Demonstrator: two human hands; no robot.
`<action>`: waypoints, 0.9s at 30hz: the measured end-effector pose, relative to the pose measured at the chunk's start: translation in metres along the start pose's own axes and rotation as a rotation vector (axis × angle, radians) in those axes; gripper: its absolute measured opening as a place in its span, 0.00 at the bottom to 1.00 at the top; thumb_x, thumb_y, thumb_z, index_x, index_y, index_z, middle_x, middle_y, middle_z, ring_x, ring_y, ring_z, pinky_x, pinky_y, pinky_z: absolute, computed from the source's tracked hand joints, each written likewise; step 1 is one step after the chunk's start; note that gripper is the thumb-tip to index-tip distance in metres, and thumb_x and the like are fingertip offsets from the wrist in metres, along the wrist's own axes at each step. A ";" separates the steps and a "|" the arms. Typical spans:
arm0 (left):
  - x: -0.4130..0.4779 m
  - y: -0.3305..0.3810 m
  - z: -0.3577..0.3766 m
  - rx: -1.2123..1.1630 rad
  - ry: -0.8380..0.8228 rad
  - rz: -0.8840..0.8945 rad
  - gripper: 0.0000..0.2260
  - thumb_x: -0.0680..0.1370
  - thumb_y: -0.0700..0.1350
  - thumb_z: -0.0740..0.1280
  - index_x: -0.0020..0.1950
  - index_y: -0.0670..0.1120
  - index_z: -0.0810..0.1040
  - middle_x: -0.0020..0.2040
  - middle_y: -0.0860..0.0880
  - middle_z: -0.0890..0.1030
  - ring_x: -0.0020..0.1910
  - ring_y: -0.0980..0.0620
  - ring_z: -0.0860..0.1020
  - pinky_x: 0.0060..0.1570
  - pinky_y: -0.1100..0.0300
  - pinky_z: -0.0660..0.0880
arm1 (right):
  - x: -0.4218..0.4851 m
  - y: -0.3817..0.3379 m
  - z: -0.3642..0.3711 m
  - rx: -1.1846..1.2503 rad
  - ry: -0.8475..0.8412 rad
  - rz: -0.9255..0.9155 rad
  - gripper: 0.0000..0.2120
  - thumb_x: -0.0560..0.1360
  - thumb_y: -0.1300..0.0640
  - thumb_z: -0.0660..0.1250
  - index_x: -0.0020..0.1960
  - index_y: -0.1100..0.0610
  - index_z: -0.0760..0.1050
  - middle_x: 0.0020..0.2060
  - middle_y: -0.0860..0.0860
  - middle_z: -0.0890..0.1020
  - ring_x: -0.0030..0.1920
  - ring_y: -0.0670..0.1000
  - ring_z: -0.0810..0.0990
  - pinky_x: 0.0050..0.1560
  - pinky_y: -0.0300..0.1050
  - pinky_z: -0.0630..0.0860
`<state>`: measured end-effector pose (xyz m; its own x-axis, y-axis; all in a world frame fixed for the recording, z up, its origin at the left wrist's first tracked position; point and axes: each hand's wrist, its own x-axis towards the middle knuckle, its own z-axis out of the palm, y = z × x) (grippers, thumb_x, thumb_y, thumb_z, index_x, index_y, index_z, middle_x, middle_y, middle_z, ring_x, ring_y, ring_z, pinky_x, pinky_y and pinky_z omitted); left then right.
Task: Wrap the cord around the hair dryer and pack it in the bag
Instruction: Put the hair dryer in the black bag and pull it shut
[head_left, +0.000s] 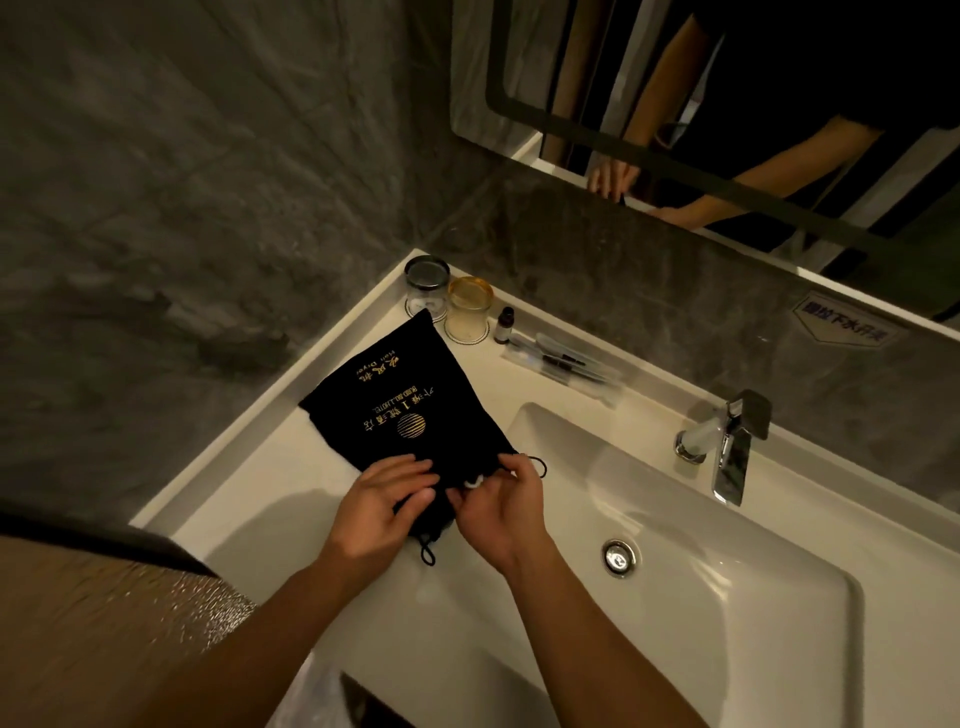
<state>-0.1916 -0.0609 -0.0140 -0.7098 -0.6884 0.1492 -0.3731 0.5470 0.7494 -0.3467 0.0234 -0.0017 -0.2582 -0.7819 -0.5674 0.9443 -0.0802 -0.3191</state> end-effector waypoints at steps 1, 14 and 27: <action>-0.007 -0.005 0.003 0.059 -0.004 -0.012 0.24 0.78 0.64 0.59 0.59 0.49 0.85 0.63 0.53 0.80 0.66 0.57 0.72 0.67 0.52 0.70 | 0.001 0.000 0.000 -0.067 0.036 -0.020 0.18 0.75 0.53 0.62 0.62 0.58 0.79 0.54 0.56 0.82 0.54 0.55 0.79 0.60 0.49 0.73; -0.053 0.019 0.046 0.329 0.041 -0.694 0.36 0.65 0.78 0.59 0.49 0.46 0.79 0.49 0.45 0.78 0.54 0.40 0.76 0.50 0.45 0.74 | 0.004 -0.057 -0.030 -1.702 0.480 -0.731 0.22 0.80 0.46 0.54 0.61 0.60 0.77 0.57 0.57 0.83 0.59 0.60 0.79 0.60 0.55 0.74; -0.051 0.037 0.022 -0.119 0.100 -0.481 0.04 0.83 0.42 0.61 0.48 0.48 0.70 0.40 0.52 0.83 0.40 0.57 0.82 0.41 0.59 0.73 | 0.027 -0.092 0.000 -1.545 0.057 -0.200 0.34 0.80 0.32 0.50 0.46 0.64 0.74 0.32 0.53 0.65 0.30 0.48 0.62 0.29 0.43 0.60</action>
<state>-0.1826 0.0046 -0.0083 -0.4112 -0.8947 -0.1743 -0.5692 0.1026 0.8158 -0.4405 0.0098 0.0119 -0.3907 -0.8101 -0.4371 -0.2147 0.5420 -0.8125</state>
